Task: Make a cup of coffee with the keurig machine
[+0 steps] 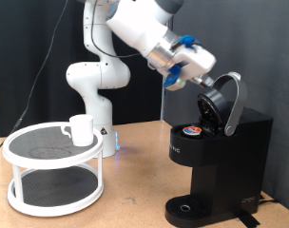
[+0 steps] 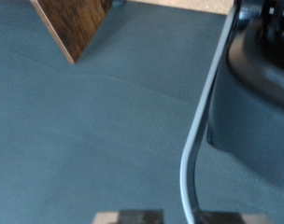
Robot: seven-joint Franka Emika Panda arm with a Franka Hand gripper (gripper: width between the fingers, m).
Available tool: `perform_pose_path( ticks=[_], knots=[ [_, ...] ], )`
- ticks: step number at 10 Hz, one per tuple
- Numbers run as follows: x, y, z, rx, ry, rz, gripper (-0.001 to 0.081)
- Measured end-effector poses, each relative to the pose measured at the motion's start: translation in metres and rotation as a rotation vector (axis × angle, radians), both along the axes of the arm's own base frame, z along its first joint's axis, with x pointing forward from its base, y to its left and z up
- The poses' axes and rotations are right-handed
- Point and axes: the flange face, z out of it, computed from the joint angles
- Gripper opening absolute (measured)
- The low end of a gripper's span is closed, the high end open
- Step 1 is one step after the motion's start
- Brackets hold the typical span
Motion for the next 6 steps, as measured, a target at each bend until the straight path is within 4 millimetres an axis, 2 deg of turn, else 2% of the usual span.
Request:
perform_pose_path(
  ticks=[6],
  knots=[
    [-0.002,0.083,0.045,-0.007,0.011,0.061,0.0000]
  ],
)
